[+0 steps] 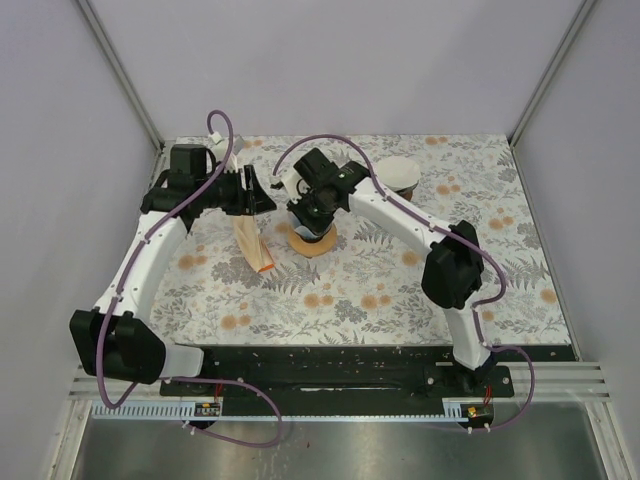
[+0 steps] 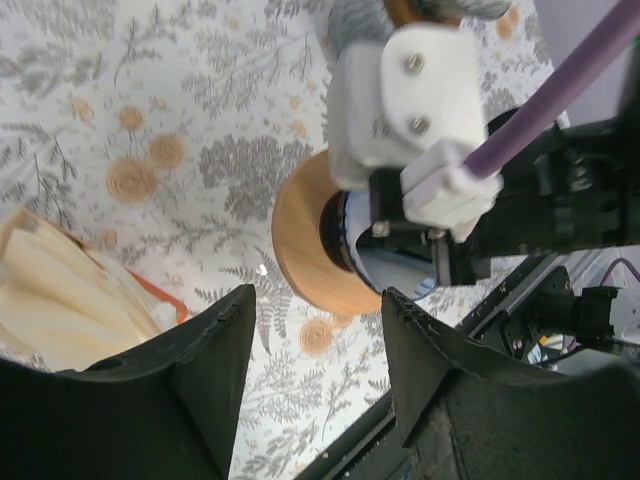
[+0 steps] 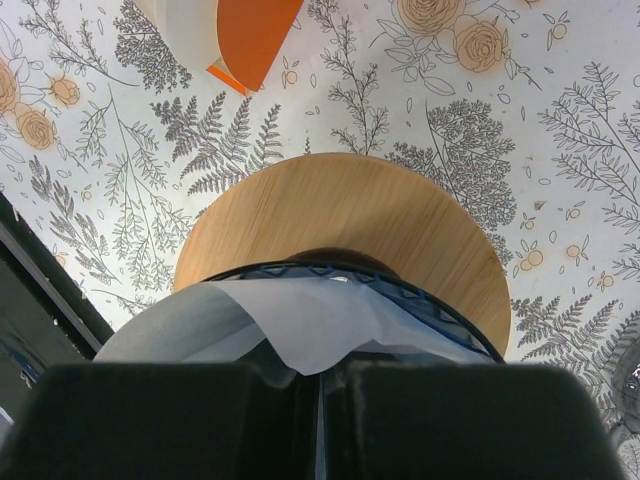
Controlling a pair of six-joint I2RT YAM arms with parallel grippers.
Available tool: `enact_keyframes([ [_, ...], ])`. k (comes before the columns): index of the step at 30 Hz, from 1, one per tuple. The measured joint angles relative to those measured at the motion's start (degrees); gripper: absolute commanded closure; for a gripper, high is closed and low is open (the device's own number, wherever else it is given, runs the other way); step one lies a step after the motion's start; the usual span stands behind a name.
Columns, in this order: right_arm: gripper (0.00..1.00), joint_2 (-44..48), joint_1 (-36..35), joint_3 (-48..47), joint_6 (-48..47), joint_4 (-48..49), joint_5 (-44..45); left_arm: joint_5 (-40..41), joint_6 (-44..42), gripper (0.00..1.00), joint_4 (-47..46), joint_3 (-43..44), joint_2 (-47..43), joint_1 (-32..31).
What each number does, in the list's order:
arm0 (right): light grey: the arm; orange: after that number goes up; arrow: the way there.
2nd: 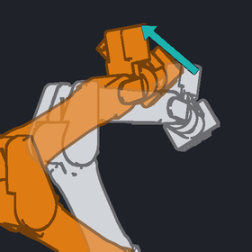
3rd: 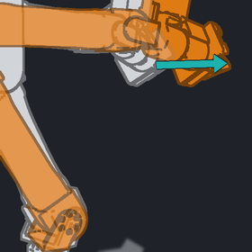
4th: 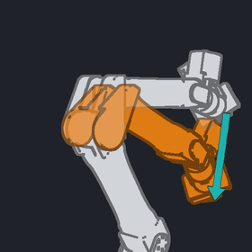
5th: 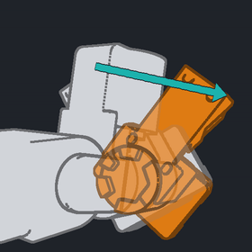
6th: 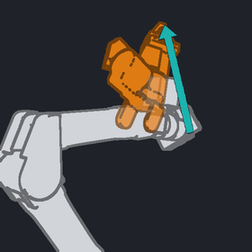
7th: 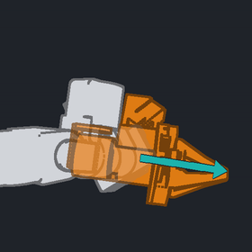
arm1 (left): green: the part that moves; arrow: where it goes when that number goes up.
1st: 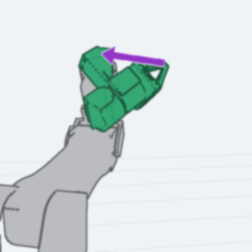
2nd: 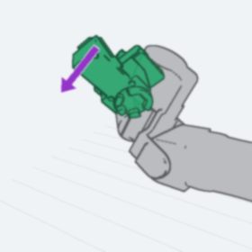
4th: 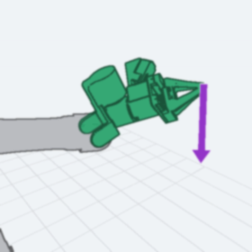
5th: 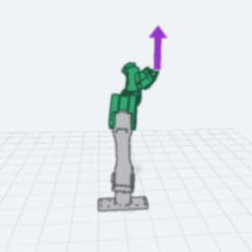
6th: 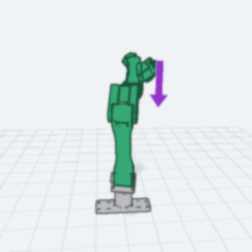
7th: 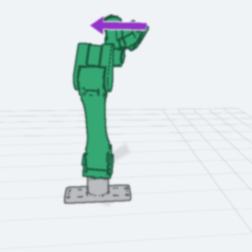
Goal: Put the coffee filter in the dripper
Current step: Place the coffee filter in the coffee dripper.
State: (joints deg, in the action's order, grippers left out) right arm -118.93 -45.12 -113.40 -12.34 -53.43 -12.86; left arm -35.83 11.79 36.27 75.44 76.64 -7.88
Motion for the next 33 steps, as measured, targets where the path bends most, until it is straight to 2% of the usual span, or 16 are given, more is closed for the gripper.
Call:
enact_keyframes([
  [8,1.00,-4.0,-0.3,-5.9,1.6,-3.4,1.9,-0.3,2.5,0.42,-1.7,-6.2,0.0,-2.4],
  [24,1.00,-7.4,-1.4,-10.4,2.6,-7.6,5.7,-0.4,6.6,0.70,-8.0,-7.9,3.1,-4.7],
  [33,1.00,-7.7,-1.4,-10.6,3.1,-7.7,5.8,-0.4,7.1,0.71,-8.9,-9.3,3.5,-4.9],
])
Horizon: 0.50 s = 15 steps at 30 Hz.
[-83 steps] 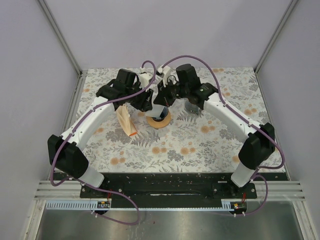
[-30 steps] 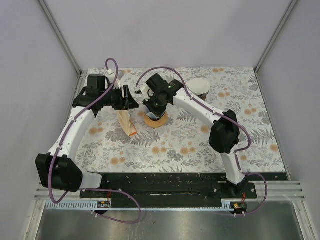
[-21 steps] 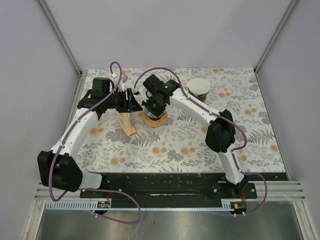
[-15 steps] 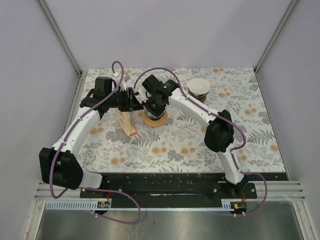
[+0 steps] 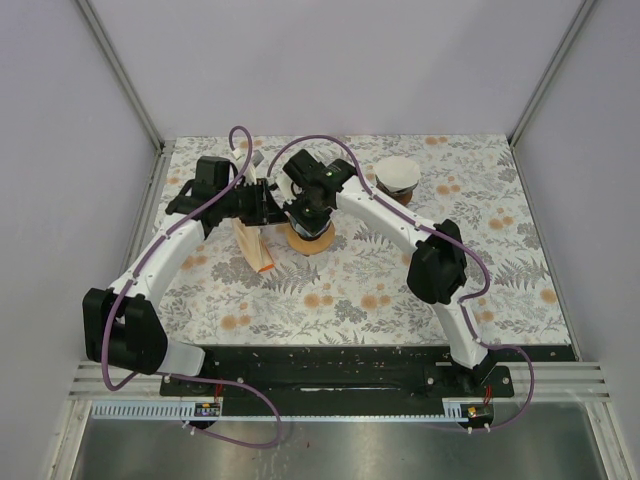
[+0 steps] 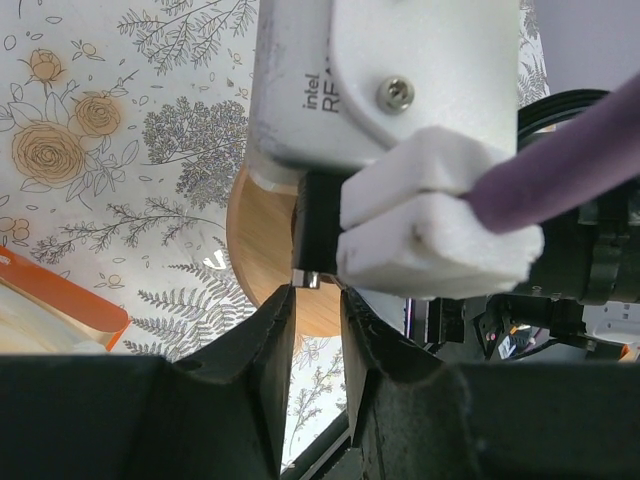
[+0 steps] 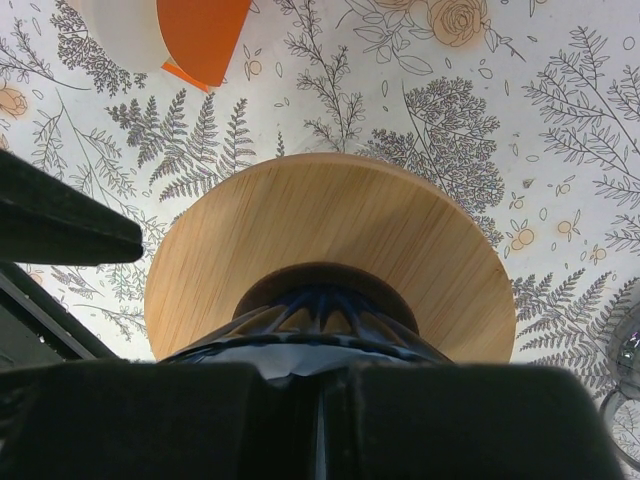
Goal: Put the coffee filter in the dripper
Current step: Place the coffee filter in the coffee dripper.
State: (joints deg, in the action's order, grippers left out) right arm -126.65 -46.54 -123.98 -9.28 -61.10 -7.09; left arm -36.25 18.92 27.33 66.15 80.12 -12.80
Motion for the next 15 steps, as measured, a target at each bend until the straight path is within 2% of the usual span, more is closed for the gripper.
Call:
enact_keyframes([
  [11,1.00,1.5,0.0,3.4,1.0,3.0,0.2,-0.5,1.0,0.57,-0.6,0.0,0.0,0.1],
  [15,1.00,1.7,0.0,3.8,1.2,3.5,0.2,-0.9,1.7,0.56,-1.6,-0.4,0.0,0.0],
])
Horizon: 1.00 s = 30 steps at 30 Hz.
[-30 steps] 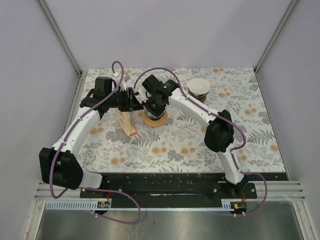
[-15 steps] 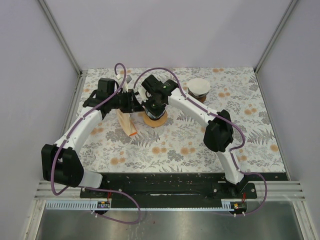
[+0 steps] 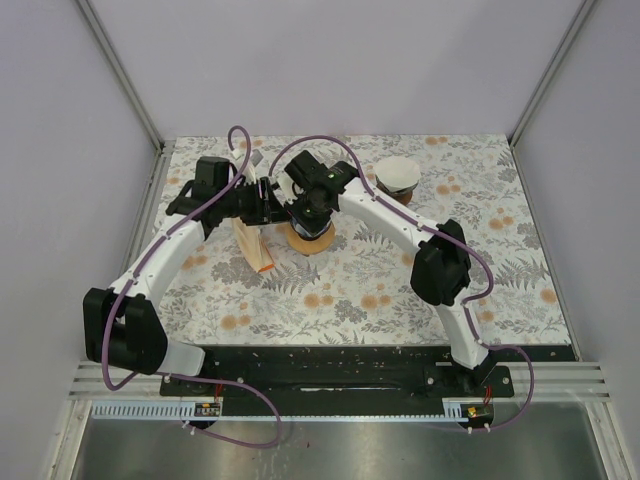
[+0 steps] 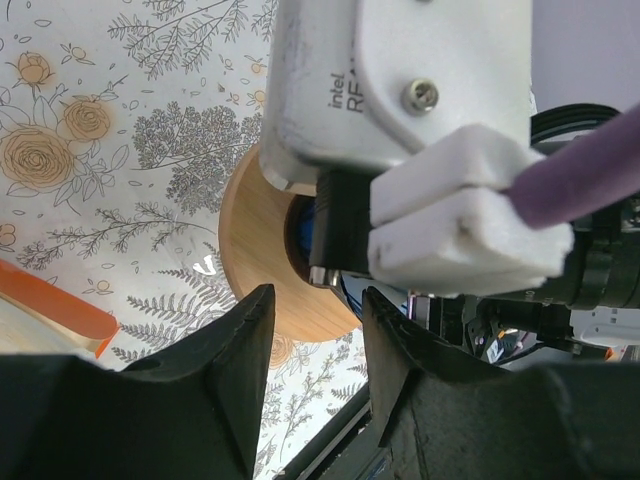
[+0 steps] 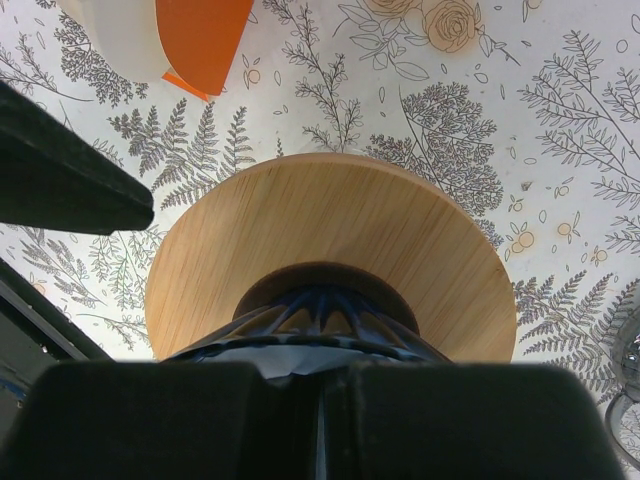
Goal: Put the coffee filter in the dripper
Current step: Place the coffee filter in the coffee dripper.
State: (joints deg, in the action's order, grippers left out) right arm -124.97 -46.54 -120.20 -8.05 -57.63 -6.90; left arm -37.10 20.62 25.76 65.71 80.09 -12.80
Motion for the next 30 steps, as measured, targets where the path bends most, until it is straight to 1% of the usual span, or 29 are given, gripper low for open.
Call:
enact_keyframes([
  [4,1.00,-0.4,0.0,-0.8,0.2,-0.5,0.0,-0.1,0.7,0.61,-0.9,-0.8,0.0,0.0],
  [8,1.00,-1.0,0.0,-2.1,0.3,-1.3,0.0,-0.3,0.9,0.61,-1.2,-0.9,0.0,-0.1],
  [10,1.00,-1.4,0.0,-2.8,0.3,-1.8,0.0,-0.3,0.9,0.61,-1.2,-0.9,0.0,0.0],
  [13,1.00,-1.6,0.0,-3.3,0.3,-2.3,0.0,-0.9,1.3,0.53,-1.3,-0.9,0.0,0.6],
  [18,1.00,-1.9,0.0,-3.8,0.4,-2.3,-0.1,-2.8,3.3,0.50,-2.1,-1.3,-0.9,3.1],
  [22,1.00,-2.3,0.0,-4.4,0.3,-2.8,-0.1,-2.5,3.9,0.50,-3.1,-2.0,-1.4,3.1],
  [30,1.00,-2.9,0.0,-5.6,0.2,-3.8,-0.1,-0.3,4.1,0.55,-3.4,-2.2,-1.2,1.5],
])
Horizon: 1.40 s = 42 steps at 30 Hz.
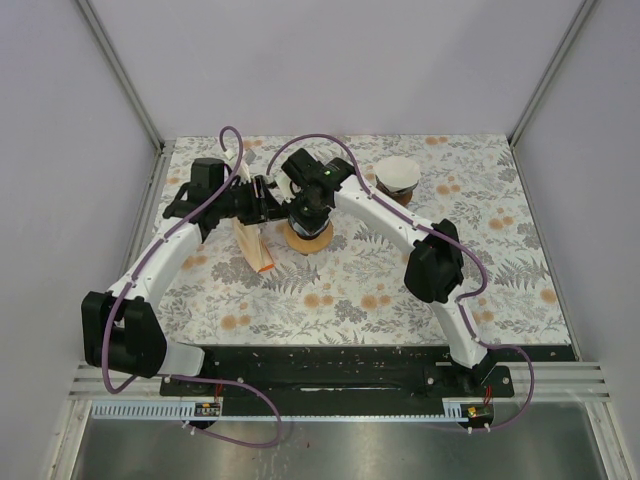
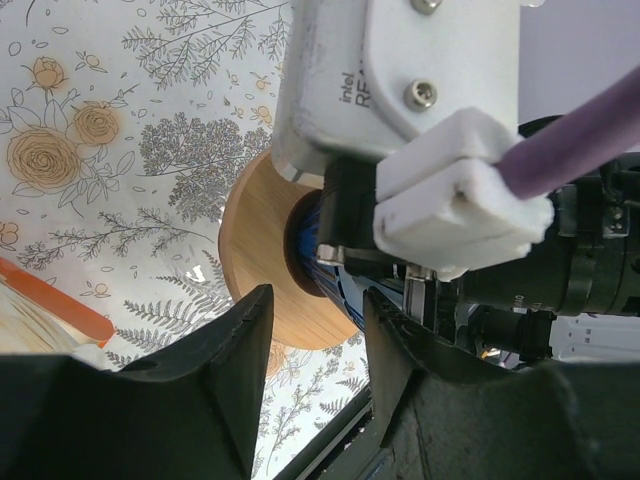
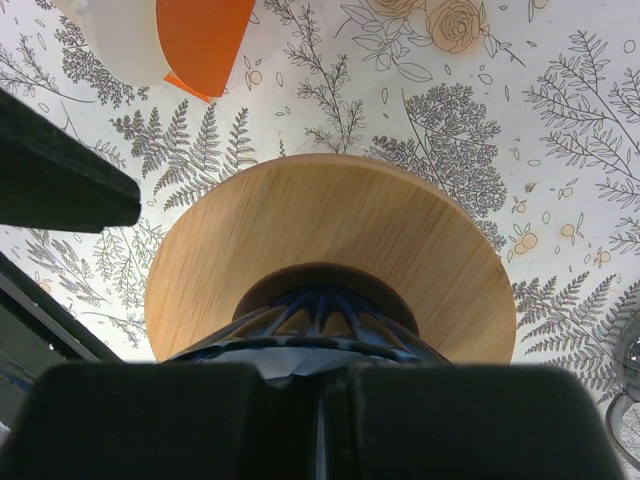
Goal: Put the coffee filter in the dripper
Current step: Place the coffee filter in the coffee dripper.
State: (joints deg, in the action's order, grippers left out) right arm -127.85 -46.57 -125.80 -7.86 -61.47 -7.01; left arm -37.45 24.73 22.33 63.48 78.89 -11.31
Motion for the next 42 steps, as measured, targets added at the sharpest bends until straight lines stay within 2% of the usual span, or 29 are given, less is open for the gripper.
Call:
enact_keyframes([
  [4,1.00,-0.6,0.0,-1.2,0.0,-1.0,0.0,0.7,0.2,0.64,0.0,0.0,0.1,-0.6],
  [7,1.00,-0.9,0.0,-1.8,0.0,-1.6,0.0,0.8,0.3,0.81,0.0,0.0,0.3,-1.3],
  [8,1.00,-0.9,0.0,-1.9,0.0,-1.6,0.0,0.6,0.2,0.84,0.1,0.0,0.4,-1.6],
  [16,1.00,-0.9,0.0,-2.2,-0.1,-1.8,0.0,0.3,0.1,0.96,0.0,0.0,0.7,-2.4],
  [18,0.96,-0.9,0.0,-2.2,-0.1,-1.8,-0.1,0.3,0.1,1.00,0.0,0.0,0.7,-2.4],
  [31,0.80,-0.2,-0.2,-2.2,-0.4,-1.9,0.5,0.4,-0.3,1.00,0.2,0.1,0.7,-2.4],
  [36,0.66,1.0,-0.1,-2.2,-0.9,-1.9,0.5,0.5,-0.8,1.00,0.3,0.1,0.7,-2.5],
  [42,0.62,2.2,-0.1,-2.2,-1.1,-1.9,0.5,0.6,-1.0,1.00,0.5,0.1,0.7,-2.6],
])
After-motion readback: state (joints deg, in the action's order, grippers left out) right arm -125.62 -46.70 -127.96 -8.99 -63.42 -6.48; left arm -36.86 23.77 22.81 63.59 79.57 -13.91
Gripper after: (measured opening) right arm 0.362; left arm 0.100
